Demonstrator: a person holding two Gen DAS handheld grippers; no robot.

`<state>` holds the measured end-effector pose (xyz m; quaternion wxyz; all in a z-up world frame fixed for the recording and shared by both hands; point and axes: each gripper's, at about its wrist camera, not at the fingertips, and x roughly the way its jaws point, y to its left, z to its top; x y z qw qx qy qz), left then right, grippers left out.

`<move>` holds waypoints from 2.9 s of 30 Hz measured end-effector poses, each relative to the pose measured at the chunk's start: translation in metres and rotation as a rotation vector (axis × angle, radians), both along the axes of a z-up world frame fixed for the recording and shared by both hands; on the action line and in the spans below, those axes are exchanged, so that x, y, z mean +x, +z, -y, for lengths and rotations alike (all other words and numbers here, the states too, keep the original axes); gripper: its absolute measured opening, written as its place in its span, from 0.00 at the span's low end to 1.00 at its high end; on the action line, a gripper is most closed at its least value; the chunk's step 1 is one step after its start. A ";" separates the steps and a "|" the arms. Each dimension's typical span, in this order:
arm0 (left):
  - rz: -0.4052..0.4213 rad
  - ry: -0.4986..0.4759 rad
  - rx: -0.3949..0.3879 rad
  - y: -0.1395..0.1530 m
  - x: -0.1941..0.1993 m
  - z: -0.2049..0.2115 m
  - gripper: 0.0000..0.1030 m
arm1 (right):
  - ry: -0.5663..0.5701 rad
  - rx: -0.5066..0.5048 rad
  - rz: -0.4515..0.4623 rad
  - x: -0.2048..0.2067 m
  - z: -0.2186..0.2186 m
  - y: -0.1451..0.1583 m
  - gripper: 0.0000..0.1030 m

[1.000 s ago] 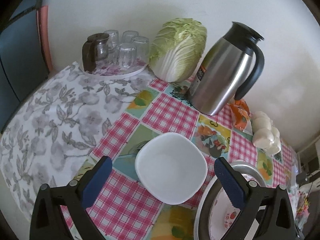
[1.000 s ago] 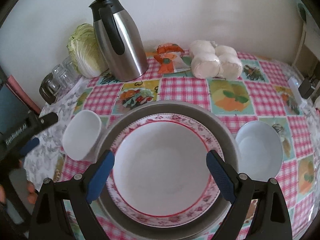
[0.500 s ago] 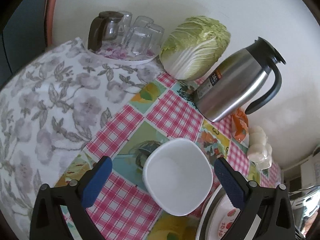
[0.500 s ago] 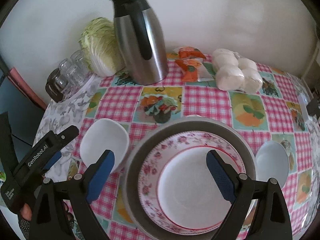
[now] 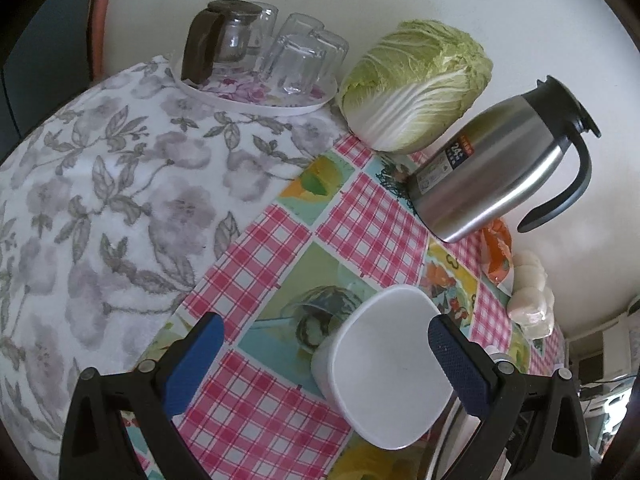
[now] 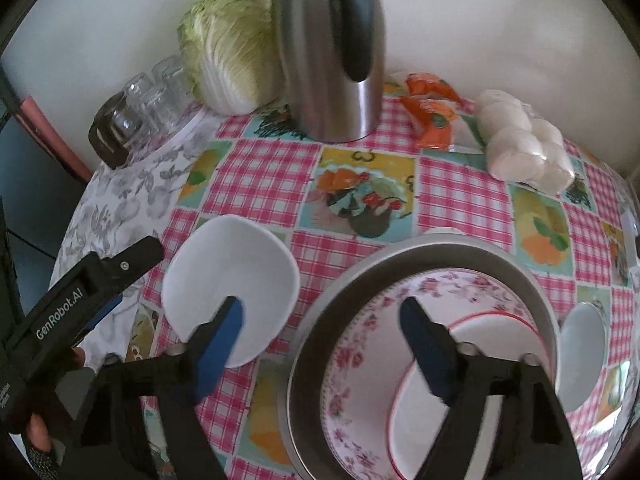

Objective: Organize plates and bowls
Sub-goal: 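Move both grippers toward the square white bowl beside the basin, then close both grippers on the rim of the square white bowl, then lift the square white bowl with both grippers and carry it toward the basin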

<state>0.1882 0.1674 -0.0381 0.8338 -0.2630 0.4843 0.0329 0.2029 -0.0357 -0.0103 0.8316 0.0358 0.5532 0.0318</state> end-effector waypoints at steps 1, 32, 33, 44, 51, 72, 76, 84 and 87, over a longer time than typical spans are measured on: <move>0.002 -0.007 -0.002 -0.001 0.001 0.001 1.00 | 0.004 -0.004 -0.005 0.002 -0.002 -0.003 0.69; -0.094 -0.108 0.052 -0.028 0.024 0.028 0.61 | 0.115 -0.066 -0.053 0.030 -0.031 -0.038 0.22; -0.101 -0.107 0.055 -0.029 0.023 0.027 0.59 | 0.115 -0.068 -0.056 0.031 -0.032 -0.039 0.21; -0.195 -0.082 0.001 -0.054 0.021 0.022 0.42 | 0.117 -0.096 -0.065 0.038 -0.036 -0.049 0.19; -0.207 -0.040 -0.058 -0.062 0.018 0.016 0.36 | 0.123 -0.106 -0.070 0.040 -0.038 -0.054 0.19; -0.284 -0.046 0.014 -0.057 0.000 0.006 0.16 | 0.162 0.000 -0.062 0.013 -0.056 -0.039 0.17; -0.251 -0.052 0.022 -0.040 -0.010 0.006 0.16 | 0.164 0.023 -0.043 0.004 -0.053 -0.026 0.17; -0.194 -0.050 0.049 -0.004 -0.035 0.011 0.16 | 0.165 0.045 0.014 -0.025 -0.050 0.007 0.17; -0.183 -0.058 0.076 0.008 -0.045 0.017 0.16 | 0.146 0.055 0.025 -0.036 -0.043 0.013 0.17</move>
